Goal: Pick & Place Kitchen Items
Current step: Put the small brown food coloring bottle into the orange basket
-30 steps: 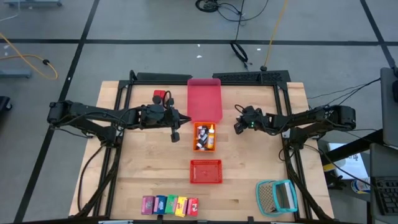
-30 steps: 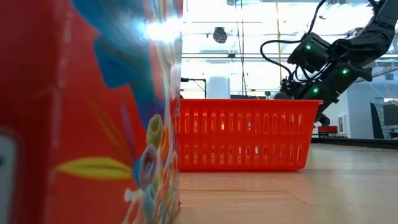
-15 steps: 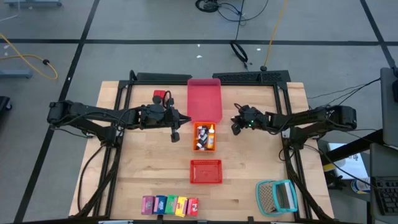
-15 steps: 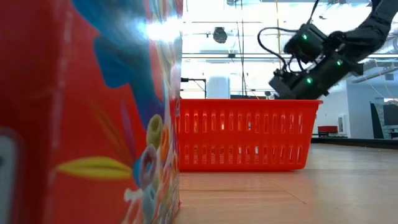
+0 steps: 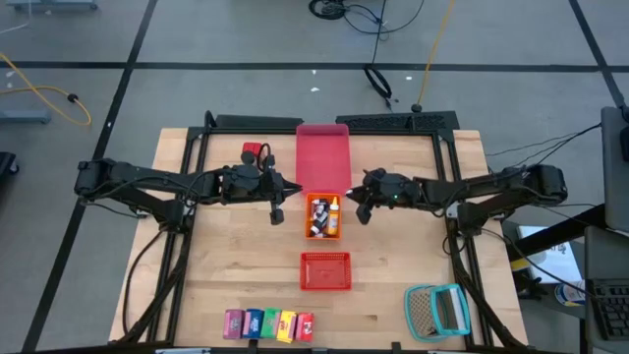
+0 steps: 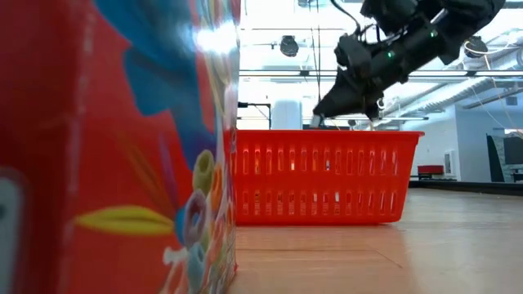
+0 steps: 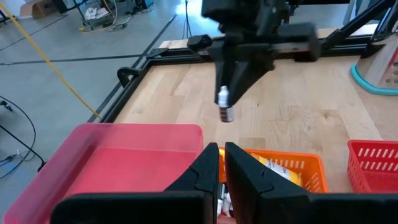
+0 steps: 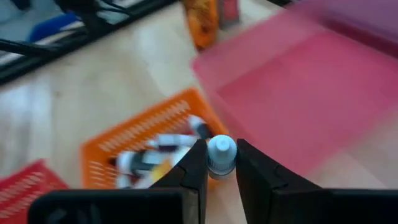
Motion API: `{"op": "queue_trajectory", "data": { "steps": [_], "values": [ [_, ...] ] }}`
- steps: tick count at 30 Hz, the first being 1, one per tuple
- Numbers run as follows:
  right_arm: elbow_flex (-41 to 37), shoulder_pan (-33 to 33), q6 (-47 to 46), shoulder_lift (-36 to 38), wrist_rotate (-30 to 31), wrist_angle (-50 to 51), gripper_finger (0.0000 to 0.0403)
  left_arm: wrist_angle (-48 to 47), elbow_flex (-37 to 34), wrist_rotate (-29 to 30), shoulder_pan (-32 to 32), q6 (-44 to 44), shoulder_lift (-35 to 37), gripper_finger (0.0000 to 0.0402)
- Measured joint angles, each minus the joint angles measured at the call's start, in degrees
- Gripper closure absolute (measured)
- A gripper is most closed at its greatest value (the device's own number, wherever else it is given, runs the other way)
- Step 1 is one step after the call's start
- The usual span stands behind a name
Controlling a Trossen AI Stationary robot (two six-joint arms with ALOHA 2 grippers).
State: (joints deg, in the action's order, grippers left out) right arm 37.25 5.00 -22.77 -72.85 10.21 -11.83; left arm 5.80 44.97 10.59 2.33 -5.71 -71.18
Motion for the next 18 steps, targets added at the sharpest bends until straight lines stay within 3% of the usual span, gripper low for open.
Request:
{"op": "queue_trajectory", "data": {
  "steps": [7,18],
  "values": [
    [2.68,-3.98,1.29,-1.54,0.05,-0.78,0.0353,0.01,-0.01,0.0,0.0,-0.01,0.0,0.0371],
    [7.35,-5.51,4.2,-10.23,-0.03,-6.93,0.035,0.28,-0.02,0.0,0.0,-0.01,-0.01,0.0371]
  ]
}}
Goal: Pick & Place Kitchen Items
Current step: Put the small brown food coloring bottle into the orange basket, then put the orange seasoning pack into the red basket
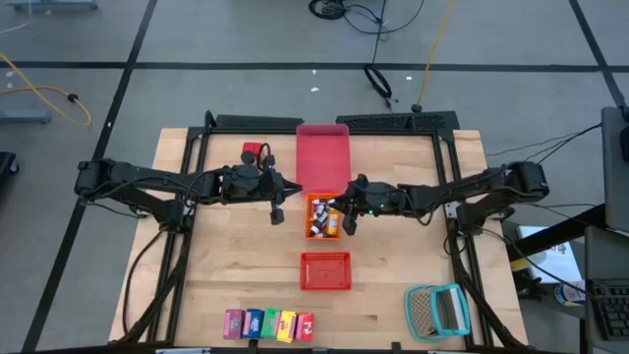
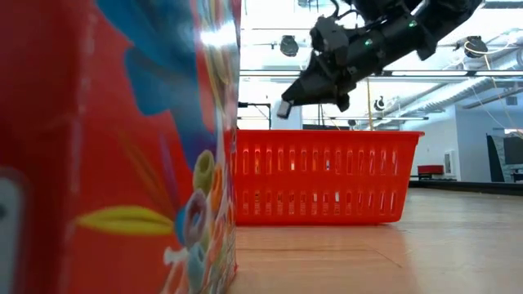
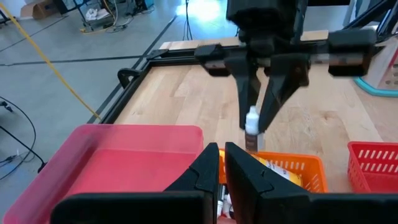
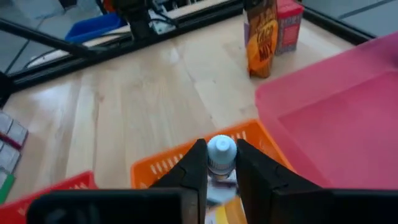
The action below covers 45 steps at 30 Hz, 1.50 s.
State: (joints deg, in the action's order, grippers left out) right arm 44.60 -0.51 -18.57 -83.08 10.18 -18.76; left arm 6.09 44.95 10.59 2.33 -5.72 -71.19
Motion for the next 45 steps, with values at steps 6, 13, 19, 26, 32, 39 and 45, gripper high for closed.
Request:
{"op": "queue_trajectory", "data": {
  "steps": [6,13,19,26,32,39,45],
  "values": [
    [3.23,0.0,1.4,-6.17,-1.45,-0.24,0.0347,0.0,0.0,0.0,0.0,0.0,0.01,0.0371],
    [6.68,0.13,4.21,-11.33,-1.48,-1.08,0.0339,-0.09,0.0,-0.01,0.0,0.0,0.01,0.0371],
    [7.73,0.55,5.03,-13.47,-1.47,-0.66,0.0321,-0.04,0.0,0.0,0.0,0.0,0.01,0.0371],
    [7.73,0.89,5.99,-13.12,-1.47,-0.72,0.0301,-0.07,0.0,0.0,0.0,0.24,0.01,0.0371],
    [7.73,0.97,6.47,-13.06,-1.4,-0.7,0.0279,-0.07,0.0,0.15,0.0,0.53,0.01,0.0371],
    [7.73,1.59,7.76,-13.06,-1.32,-0.72,0.0271,-3.7,0.0,13.04,0.0,10.81,0.01,0.0371],
    [7.73,1.68,9.45,-13.06,-1.33,-0.71,0.0271,-11.5,0.0,19.31,0.68,20.83,0.01,0.037]
  ]
}}
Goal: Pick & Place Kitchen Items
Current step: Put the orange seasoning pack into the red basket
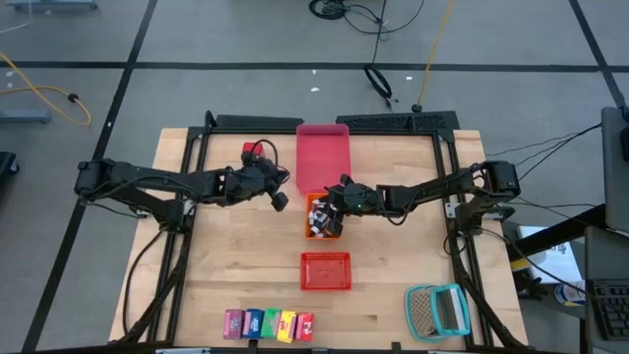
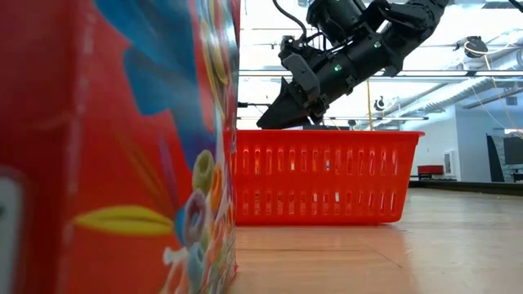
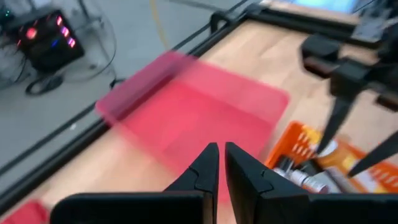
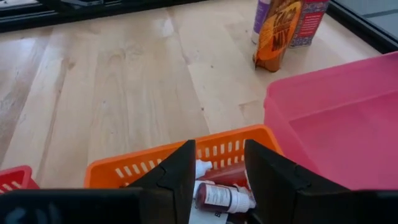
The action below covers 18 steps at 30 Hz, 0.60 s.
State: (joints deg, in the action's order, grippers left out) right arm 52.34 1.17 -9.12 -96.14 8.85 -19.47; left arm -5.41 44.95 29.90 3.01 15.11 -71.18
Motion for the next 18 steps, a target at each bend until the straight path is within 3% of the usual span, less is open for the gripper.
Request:
{"op": "queue_trajectory", "data": {
  "steps": [3,8,13,18],
  "values": [
    [0.0,-0.02,0.91,0.0,0.02,0.01,0.0271,-2.65,0.0,0.17,0.49,2.82,0.0,0.036],
    [0.0,-0.02,1.06,0.0,0.02,0.02,0.0271,-4.3,0.0,0.54,0.78,7.39,0.0,0.0306],
    [0.0,-0.02,2.09,0.0,0.02,0.14,0.027,-7.88,0.0,5.23,0.78,12.32,-0.53,0.0257],
    [-0.02,-0.02,2.78,0.0,0.02,1.28,0.027,-13.75,0.0,6.77,0.77,19.6,-1.37,0.0233]
  ]
}}
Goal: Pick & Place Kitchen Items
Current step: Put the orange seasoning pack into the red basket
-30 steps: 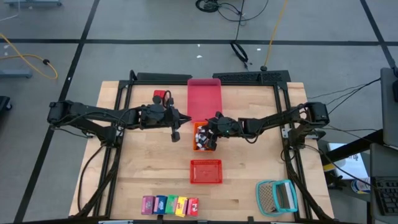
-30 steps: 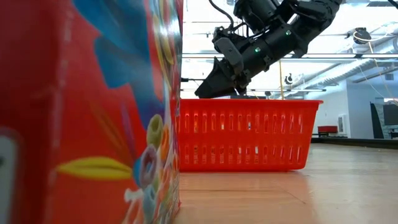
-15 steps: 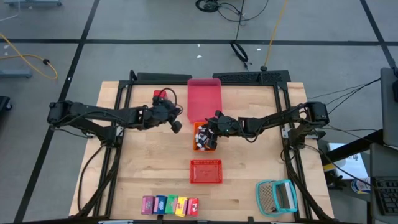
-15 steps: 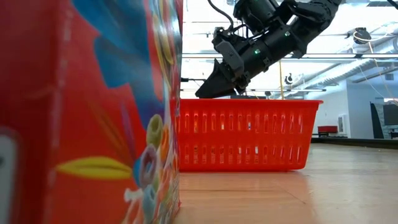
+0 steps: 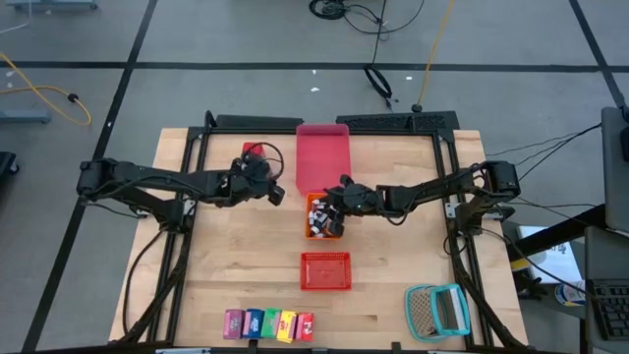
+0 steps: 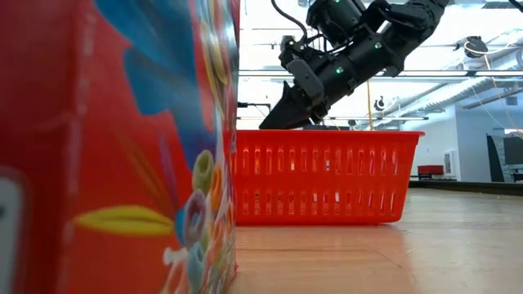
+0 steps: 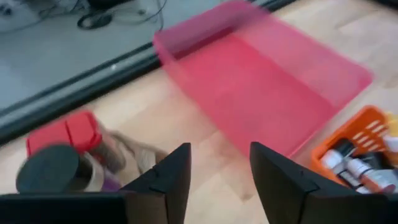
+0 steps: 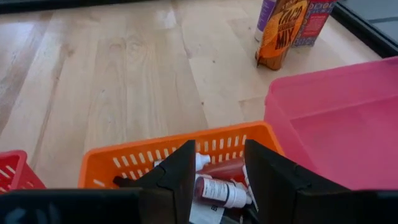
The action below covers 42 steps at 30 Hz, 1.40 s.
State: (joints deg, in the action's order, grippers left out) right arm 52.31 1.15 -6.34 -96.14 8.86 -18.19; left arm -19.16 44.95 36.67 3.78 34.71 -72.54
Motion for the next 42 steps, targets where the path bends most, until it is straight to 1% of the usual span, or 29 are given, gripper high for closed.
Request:
{"op": "queue_trajectory", "data": {
  "steps": [2,6,10,15,21,33,35,37,39,42],
  "values": [
    [0.0,0.0,0.01,0.0,-0.02,0.7,0.027,-1.39,-0.05,-0.13,0.01,2.09,-0.83,0.0227],
    [-0.04,0.0,0.01,0.0,0.0,1.17,0.027,-0.25,0.02,0.02,0.01,4.4,-3.35,0.0222],
    [-0.04,0.0,0.02,0.0,0.0,1.36,0.027,-0.32,0.0,2.37,0.31,7.9,-6.56,0.0222],
    [-0.04,0.0,0.02,0.0,0.0,1.36,0.027,-0.35,0.0,2.42,1.33,10.47,-9.6,0.0222],
    [-0.04,0.0,0.18,0.0,0.0,1.35,0.0271,-0.52,0.0,2.36,2.74,10.51,-11.57,0.0222],
    [-0.04,0.0,0.18,0.0,0.0,1.33,0.027,-0.35,0.0,3.0,5.81,8.83,-11.49,0.0223],
    [-0.04,0.0,0.18,0.0,0.0,1.33,0.027,-0.37,0.0,2.81,6.24,8.12,-11.49,0.0233],
    [-0.04,0.0,0.18,0.0,0.0,1.33,0.0271,-0.3,0.0,2.13,6.54,7.58,-11.49,0.0254],
    [-0.04,0.0,0.19,0.0,0.0,1.33,0.027,-0.3,0.0,1.33,6.65,7.41,-11.49,0.0282],
    [-0.04,0.0,0.18,0.0,0.0,1.33,0.027,-0.3,0.0,0.87,6.65,6.7,-11.49,0.0336]
  ]
}}
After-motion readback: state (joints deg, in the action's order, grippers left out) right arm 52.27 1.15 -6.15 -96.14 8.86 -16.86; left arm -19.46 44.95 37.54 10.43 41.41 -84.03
